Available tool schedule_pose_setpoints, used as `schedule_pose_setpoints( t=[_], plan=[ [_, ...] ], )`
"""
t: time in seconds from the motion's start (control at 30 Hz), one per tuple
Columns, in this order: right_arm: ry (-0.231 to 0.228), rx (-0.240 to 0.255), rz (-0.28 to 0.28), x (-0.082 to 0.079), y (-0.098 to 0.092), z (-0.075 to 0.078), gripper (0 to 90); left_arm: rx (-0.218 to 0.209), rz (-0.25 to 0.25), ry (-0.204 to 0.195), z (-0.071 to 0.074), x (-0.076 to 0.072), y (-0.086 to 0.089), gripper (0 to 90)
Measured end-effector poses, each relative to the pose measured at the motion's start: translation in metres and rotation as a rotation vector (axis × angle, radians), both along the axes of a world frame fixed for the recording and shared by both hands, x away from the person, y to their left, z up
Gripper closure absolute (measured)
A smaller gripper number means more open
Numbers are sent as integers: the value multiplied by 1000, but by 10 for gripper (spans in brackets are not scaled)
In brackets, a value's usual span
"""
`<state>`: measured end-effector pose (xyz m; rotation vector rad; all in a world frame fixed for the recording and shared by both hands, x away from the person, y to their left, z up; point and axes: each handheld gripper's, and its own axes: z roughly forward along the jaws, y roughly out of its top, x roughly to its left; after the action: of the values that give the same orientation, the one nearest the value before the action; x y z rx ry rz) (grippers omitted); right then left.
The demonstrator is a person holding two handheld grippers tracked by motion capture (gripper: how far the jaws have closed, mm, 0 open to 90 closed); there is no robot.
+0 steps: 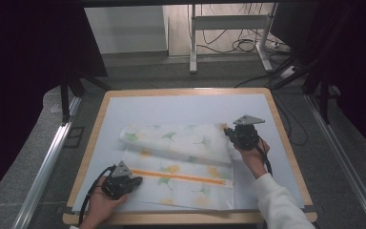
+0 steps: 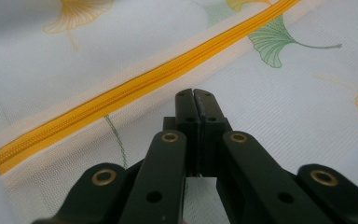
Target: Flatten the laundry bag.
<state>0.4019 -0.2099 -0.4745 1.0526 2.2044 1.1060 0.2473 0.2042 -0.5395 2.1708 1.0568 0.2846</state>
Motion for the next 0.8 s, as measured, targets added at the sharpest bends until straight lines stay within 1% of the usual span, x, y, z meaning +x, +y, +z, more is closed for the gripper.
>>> schedule_pose_setpoints(
  t=[0.17, 0.23, 0.57, 0.7, 0.8],
  plan=[
    [1, 1, -27, 3, -8, -1, 883, -1, 1, 1, 0, 0, 0, 900],
    [-4, 5, -50, 6, -15, -2, 883, -1, 1, 1, 0, 0, 0, 900],
    [-5, 15, -122, 16, -38, -7, 884, -4, 1, 2, 0, 0, 0, 900],
    [-8, 19, -136, 20, -44, -7, 884, -6, 3, 3, 0, 0, 0, 900],
    [-20, 28, -146, 24, -48, -5, 884, -8, 5, 4, 0, 0, 0, 900]
  ],
)
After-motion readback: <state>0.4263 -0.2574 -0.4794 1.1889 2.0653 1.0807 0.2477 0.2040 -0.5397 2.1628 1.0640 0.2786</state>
